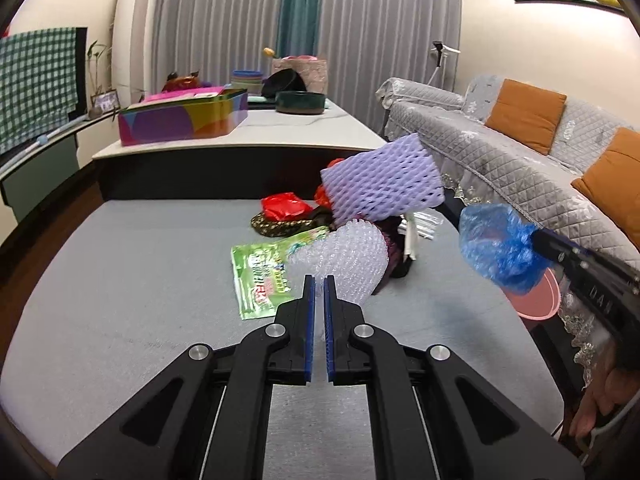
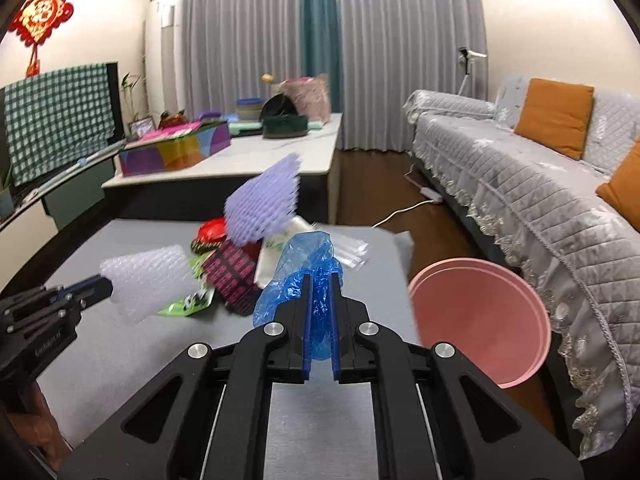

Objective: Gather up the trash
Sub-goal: 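Carry blue bag in right tool and white foam net in left tool over pink bin, then open right tool dropping blue bag while left tool releases foam net into bin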

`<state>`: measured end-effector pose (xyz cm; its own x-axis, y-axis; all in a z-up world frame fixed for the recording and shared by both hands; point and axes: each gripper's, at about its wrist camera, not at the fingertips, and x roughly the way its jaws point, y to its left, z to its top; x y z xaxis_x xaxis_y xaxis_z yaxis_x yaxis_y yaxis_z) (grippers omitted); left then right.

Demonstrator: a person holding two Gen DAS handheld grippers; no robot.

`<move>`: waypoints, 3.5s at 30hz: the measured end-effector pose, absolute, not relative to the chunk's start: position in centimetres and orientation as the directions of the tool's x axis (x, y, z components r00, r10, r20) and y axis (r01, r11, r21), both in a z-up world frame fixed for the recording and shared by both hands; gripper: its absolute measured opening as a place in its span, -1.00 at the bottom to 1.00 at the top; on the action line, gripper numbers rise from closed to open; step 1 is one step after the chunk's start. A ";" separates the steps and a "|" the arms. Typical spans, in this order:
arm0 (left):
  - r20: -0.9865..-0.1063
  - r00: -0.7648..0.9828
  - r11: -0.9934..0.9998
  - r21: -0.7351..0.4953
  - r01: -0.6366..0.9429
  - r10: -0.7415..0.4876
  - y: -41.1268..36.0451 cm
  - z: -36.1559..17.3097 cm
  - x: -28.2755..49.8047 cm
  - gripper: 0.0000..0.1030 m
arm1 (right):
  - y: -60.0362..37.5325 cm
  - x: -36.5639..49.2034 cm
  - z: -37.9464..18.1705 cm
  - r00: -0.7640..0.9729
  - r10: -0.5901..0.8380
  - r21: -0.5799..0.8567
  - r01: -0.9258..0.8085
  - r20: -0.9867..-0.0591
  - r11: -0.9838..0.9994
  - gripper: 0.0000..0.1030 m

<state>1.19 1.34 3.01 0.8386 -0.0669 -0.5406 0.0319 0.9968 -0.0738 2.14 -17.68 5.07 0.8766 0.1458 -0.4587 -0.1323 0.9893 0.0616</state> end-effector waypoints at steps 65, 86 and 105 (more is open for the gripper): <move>-0.549 0.766 0.931 -0.065 0.359 -0.334 -21.6 4.0 15.1 -0.92 | -41.0 11.1 6.6 0.865 -0.165 0.043 0.210 -0.474 0.977 -0.85; -0.606 0.710 0.912 -0.066 0.404 -0.358 -24.0 2.0 17.4 -0.91 | -41.5 12.4 5.4 0.851 -0.157 0.059 0.214 -0.501 0.975 -0.79; -0.547 0.782 0.944 -0.052 0.326 -0.300 -18.1 6.2 13.5 -0.34 | -39.0 11.1 7.1 0.881 -0.161 0.048 0.202 -0.445 0.978 0.56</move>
